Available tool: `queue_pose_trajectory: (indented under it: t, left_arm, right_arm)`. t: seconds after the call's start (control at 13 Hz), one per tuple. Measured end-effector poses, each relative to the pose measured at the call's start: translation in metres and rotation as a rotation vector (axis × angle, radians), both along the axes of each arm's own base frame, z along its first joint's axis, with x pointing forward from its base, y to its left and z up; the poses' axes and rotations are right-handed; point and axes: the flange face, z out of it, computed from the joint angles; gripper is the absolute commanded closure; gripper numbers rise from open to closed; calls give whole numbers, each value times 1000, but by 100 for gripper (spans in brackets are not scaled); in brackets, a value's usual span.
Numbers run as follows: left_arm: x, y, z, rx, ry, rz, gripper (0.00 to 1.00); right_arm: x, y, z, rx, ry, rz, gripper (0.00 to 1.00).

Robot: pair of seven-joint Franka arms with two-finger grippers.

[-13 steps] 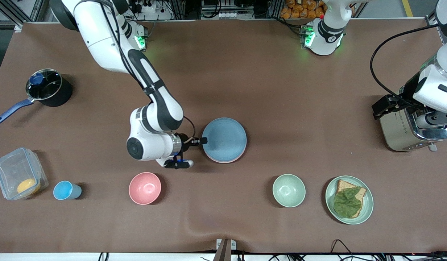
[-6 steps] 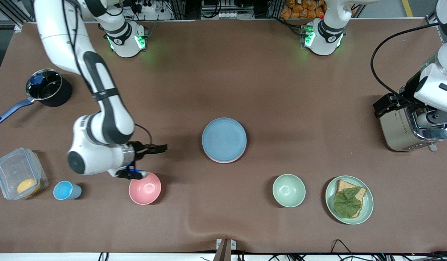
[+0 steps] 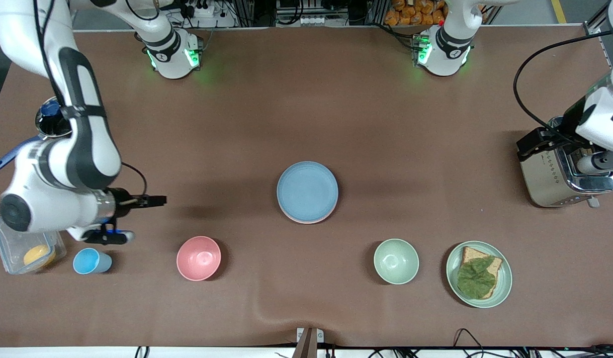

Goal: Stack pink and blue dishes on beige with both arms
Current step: 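Open the right gripper and withdraw it from the stacked plates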

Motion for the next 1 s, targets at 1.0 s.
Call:
queue_pose_trajectory:
  t: [1.0]
  left_arm:
    - [-19, 7, 10, -2, 22, 9, 0]
  right_arm:
    - [-105, -66, 223, -157, -215, -28, 0]
